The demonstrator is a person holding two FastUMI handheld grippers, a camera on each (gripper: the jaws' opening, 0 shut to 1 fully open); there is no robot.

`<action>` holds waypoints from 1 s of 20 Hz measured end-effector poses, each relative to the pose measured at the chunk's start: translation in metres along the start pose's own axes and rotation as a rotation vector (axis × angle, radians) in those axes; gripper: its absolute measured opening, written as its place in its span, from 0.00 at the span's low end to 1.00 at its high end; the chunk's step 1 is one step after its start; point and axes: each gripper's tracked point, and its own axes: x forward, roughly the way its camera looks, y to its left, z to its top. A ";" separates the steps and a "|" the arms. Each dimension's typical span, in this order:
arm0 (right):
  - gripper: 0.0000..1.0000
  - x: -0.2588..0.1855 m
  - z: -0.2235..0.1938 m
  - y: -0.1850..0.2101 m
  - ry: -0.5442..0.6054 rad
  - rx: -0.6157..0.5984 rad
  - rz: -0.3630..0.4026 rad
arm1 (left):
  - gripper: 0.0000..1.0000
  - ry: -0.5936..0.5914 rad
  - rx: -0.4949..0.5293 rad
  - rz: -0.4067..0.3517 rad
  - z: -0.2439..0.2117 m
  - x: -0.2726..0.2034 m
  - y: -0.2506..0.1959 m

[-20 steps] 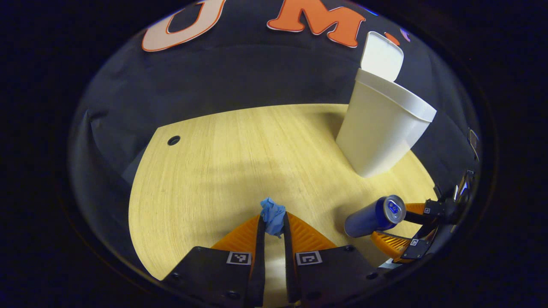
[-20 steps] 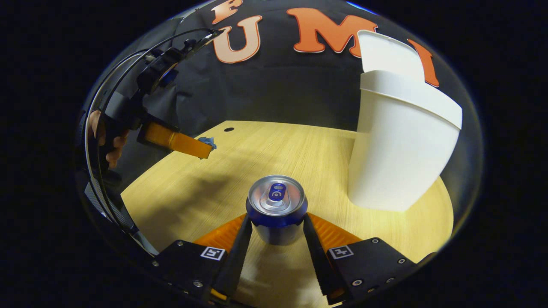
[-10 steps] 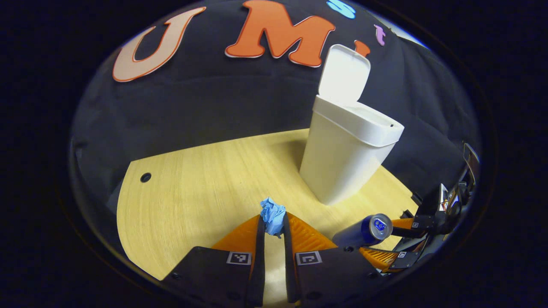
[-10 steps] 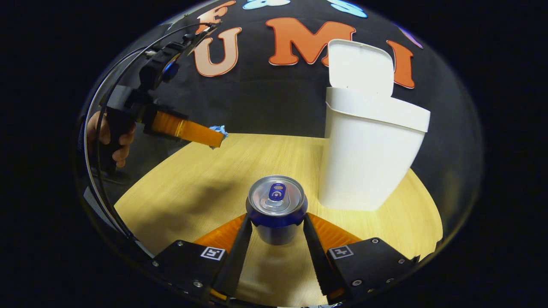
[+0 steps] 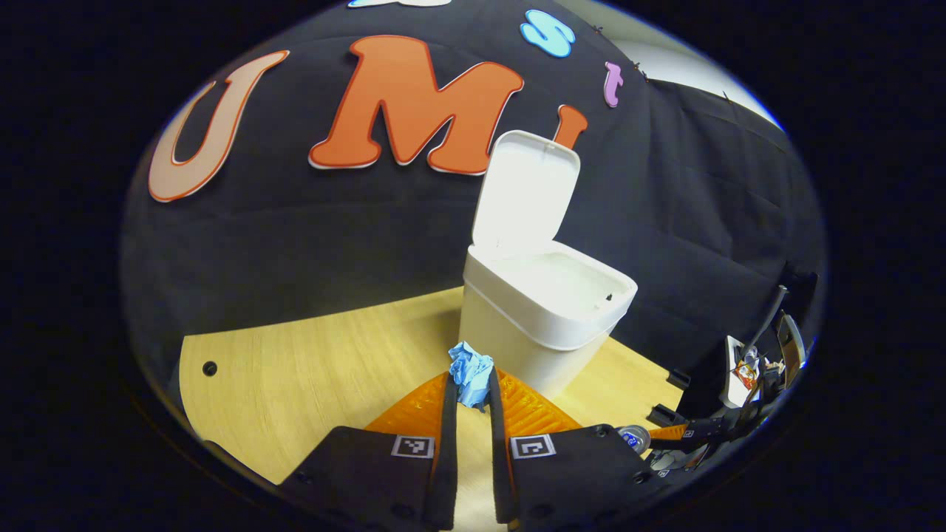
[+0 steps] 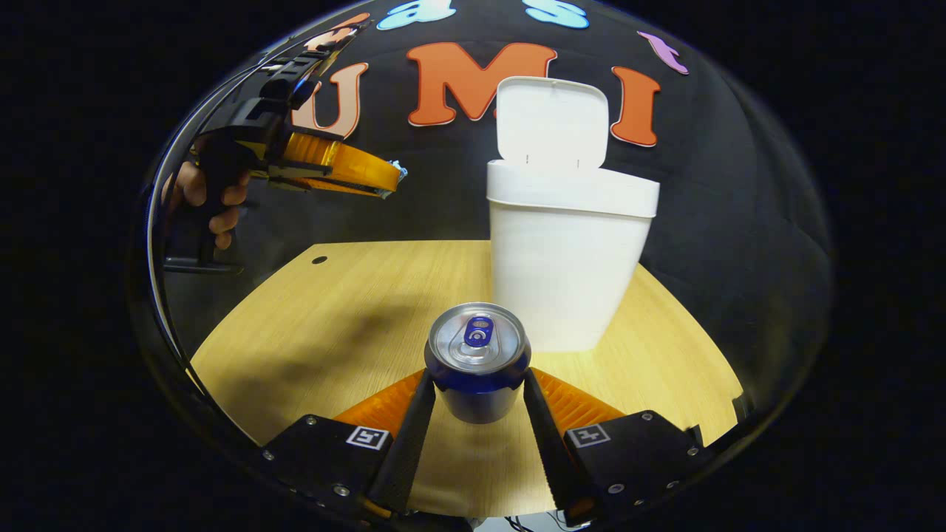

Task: Press the lid of the desktop garbage bin to open it, pick up the crumpled paper on the desktop and throw it into the bin, then pick up the pop can on the desktop and drop it into the bin, and finally close the garbage bin lid.

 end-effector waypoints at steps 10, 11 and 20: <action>0.73 -0.026 -0.001 -0.062 -0.025 0.074 -0.150 | 0.24 -0.107 0.082 -0.104 0.074 0.060 -0.065; 0.68 -0.029 0.000 -0.067 -0.026 0.082 -0.161 | 0.24 -0.110 0.083 -0.115 0.079 0.067 -0.074; 0.73 -0.036 -0.001 -0.106 -0.024 0.124 -0.236 | 0.25 -0.110 0.118 -0.139 0.092 0.113 -0.104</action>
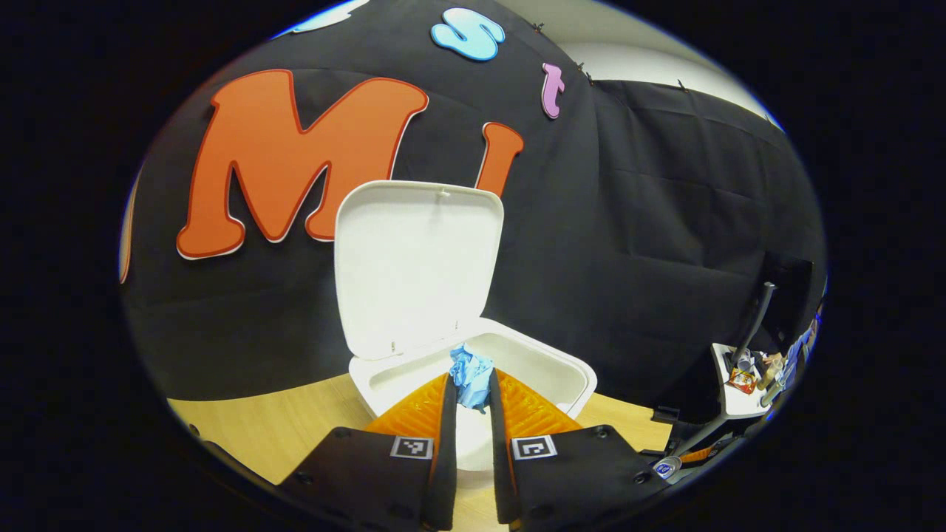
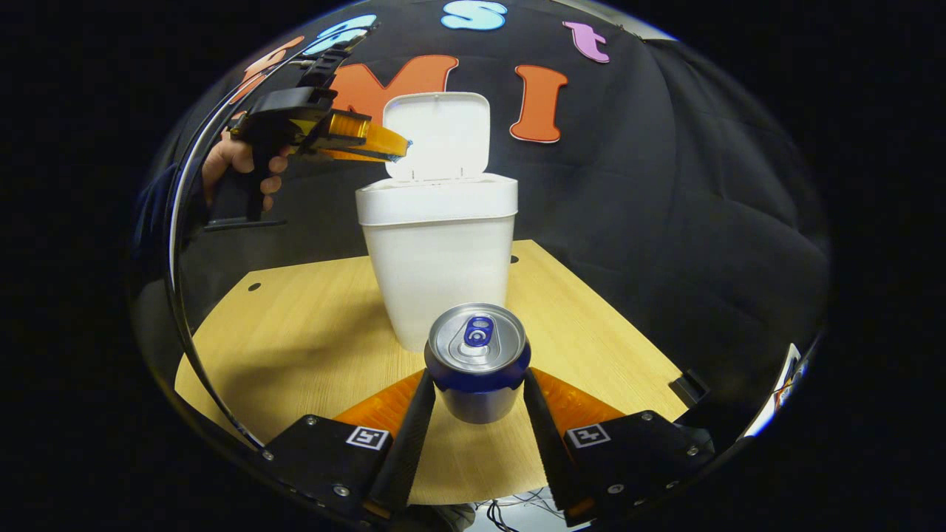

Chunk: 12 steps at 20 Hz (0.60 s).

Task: Press the lid of the desktop garbage bin to open it, pick up the crumpled paper on the desktop and throw it into the bin, then pick up the pop can on the desktop and drop it into the bin, and finally close the garbage bin lid.

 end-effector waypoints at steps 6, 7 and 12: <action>0.73 0.007 0.010 -0.013 -0.009 -0.003 -0.016 | 0.40 0.038 0.015 0.046 -0.014 0.016 0.010; 0.73 0.008 0.011 -0.013 -0.007 -0.005 -0.016 | 0.42 0.049 0.012 0.044 -0.018 0.016 0.009; 0.73 0.011 0.010 -0.011 0.000 -0.014 0.003 | 0.71 0.072 0.014 0.036 -0.029 0.015 0.007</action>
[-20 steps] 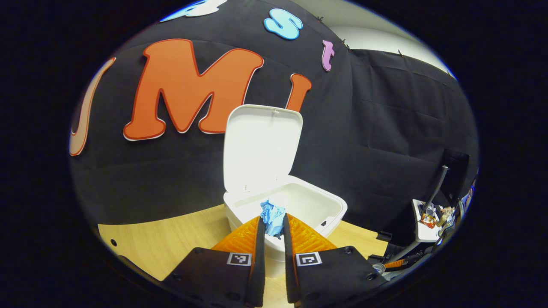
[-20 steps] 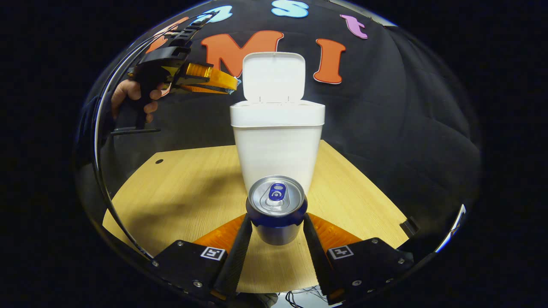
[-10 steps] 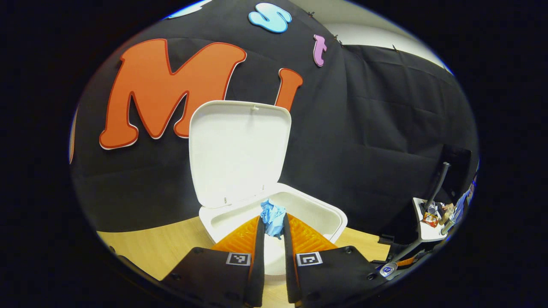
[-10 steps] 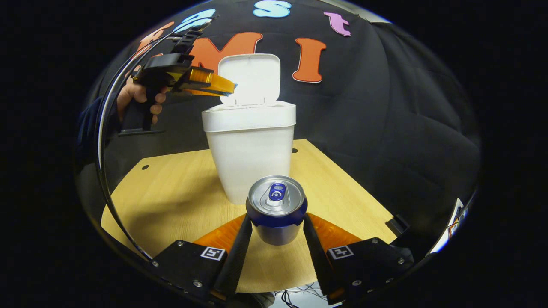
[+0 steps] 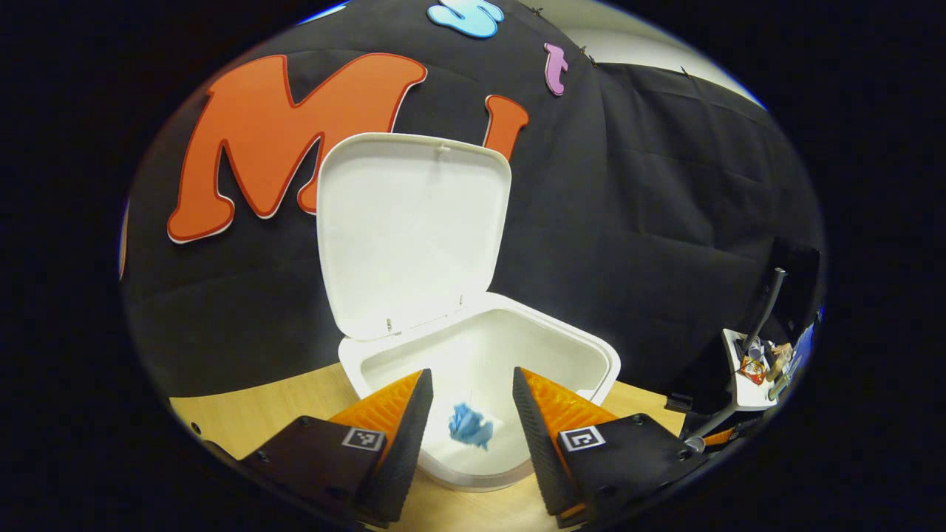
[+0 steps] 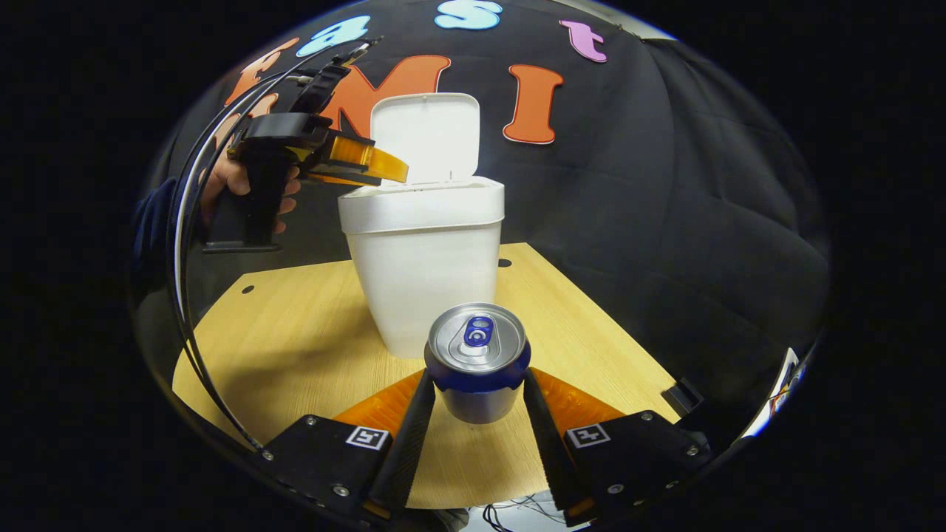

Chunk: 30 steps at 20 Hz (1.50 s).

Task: Press the lid of the desktop garbage bin to open it, pick up the crumpled paper on the desktop and throw it into the bin, then pick up the pop can on the desktop and drop it into the bin, and finally close the garbage bin lid.

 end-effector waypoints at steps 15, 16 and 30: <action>0.73 0.001 0.002 0.017 -0.003 -0.048 0.061 | 0.98 -0.090 0.042 0.101 0.003 -0.048 0.027; 0.73 0.001 0.003 0.020 -0.006 -0.055 0.068 | 0.98 -0.099 0.053 0.110 0.002 -0.055 0.030; 0.73 0.009 0.063 0.063 -0.090 -0.205 0.193 | 0.98 -0.097 -0.034 0.348 -0.065 -0.149 0.112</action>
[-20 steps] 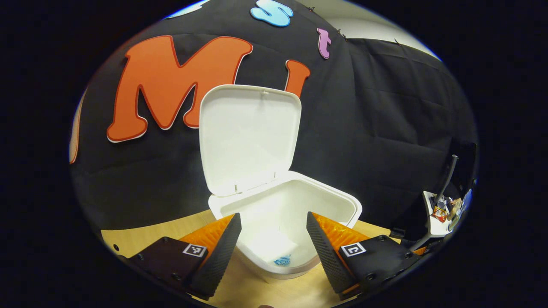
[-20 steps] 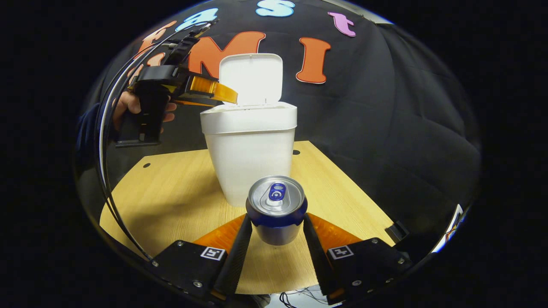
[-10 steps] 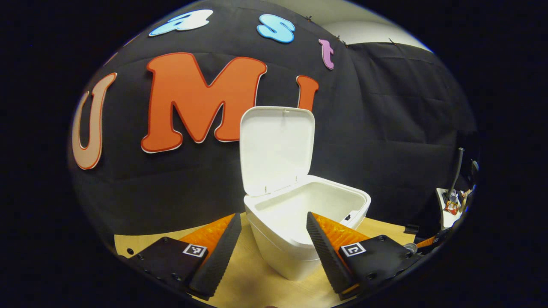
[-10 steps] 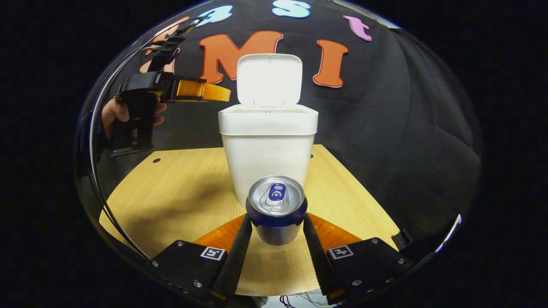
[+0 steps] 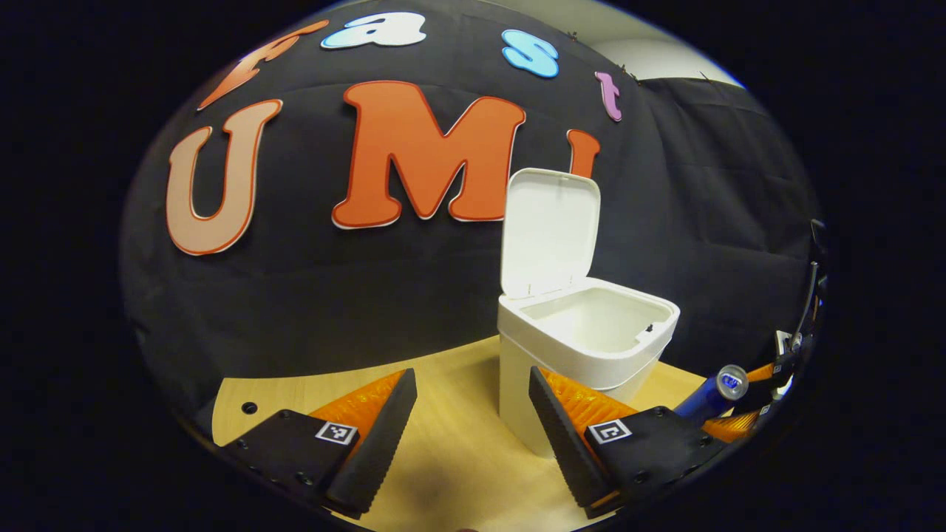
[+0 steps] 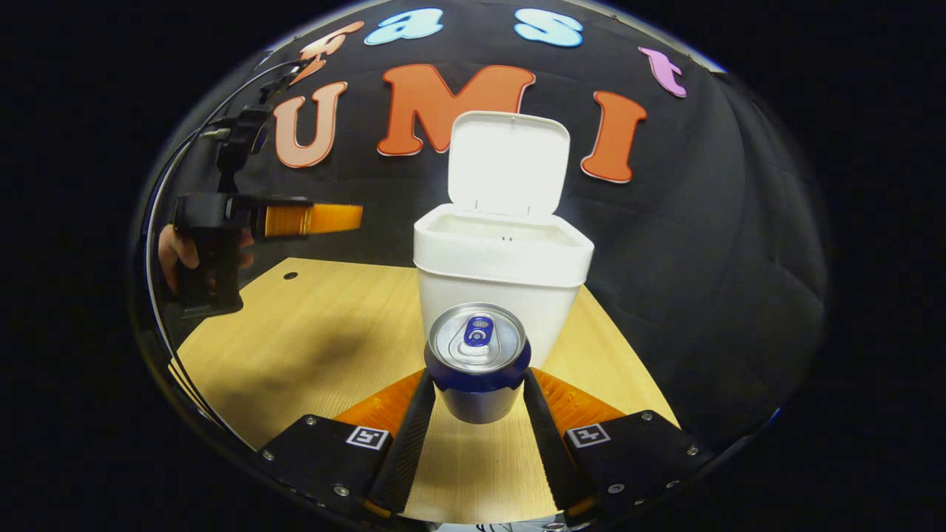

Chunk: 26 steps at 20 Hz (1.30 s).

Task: Press the lid of the desktop garbage bin to open it, pick up the crumpled paper on the desktop and throw it into the bin, then pick up the pop can on the desktop and drop it into the bin, and finally close the garbage bin lid.

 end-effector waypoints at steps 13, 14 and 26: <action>0.73 0.016 0.086 0.002 -0.104 -0.077 0.050 | 0.98 0.096 -0.070 0.185 -0.067 -0.056 0.078; 0.73 0.014 0.094 0.001 -0.117 -0.076 0.052 | 0.98 0.108 -0.077 0.198 -0.075 -0.060 0.084; 0.72 0.035 0.157 -0.021 -0.226 -0.096 0.038 | 0.98 0.218 -0.204 0.369 -0.143 -0.107 0.132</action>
